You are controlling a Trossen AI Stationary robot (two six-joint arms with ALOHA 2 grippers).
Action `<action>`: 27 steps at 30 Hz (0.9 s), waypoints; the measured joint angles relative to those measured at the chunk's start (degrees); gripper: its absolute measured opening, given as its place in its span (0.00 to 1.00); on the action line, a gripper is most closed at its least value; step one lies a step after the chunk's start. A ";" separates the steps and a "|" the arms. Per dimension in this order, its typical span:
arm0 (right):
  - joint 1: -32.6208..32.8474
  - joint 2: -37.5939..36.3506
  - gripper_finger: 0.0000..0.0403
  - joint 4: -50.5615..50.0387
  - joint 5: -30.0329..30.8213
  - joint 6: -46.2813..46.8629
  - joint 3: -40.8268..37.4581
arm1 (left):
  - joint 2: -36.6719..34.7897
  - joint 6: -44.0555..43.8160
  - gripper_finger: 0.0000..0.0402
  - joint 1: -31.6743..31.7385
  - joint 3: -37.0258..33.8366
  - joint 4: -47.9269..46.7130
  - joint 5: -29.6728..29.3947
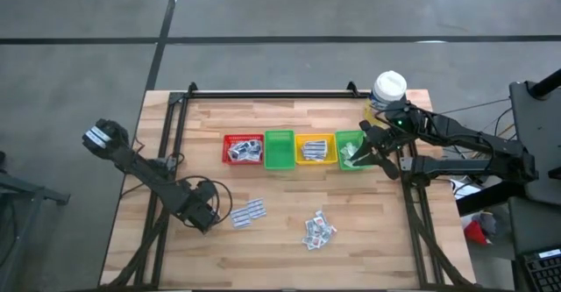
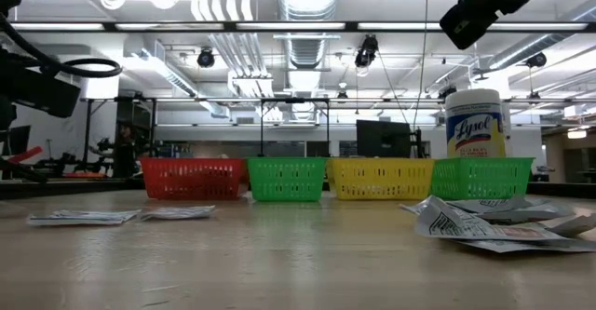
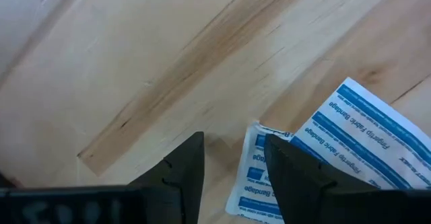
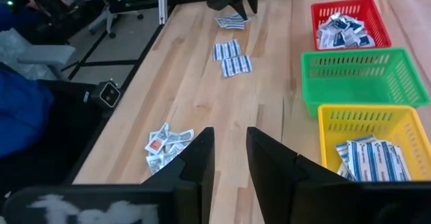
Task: Pick & Place First Aid Supplies
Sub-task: Put the blue bandage into the yellow basket
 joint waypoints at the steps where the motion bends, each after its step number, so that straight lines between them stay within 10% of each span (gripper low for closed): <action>1: 0.00 0.15 0.20 0.00 -0.02 0.00 0.00 | 0.00 0.02 0.37 0.00 -0.03 0.16 0.04; 15: 0.00 0.60 0.19 0.61 0.00 0.43 0.00 | 0.11 1.70 0.03 -0.07 -0.23 1.67 -0.60; 27: 0.00 0.64 0.21 0.92 0.02 1.07 0.00 | 0.11 1.53 0.00 -0.09 1.05 -0.07 -2.39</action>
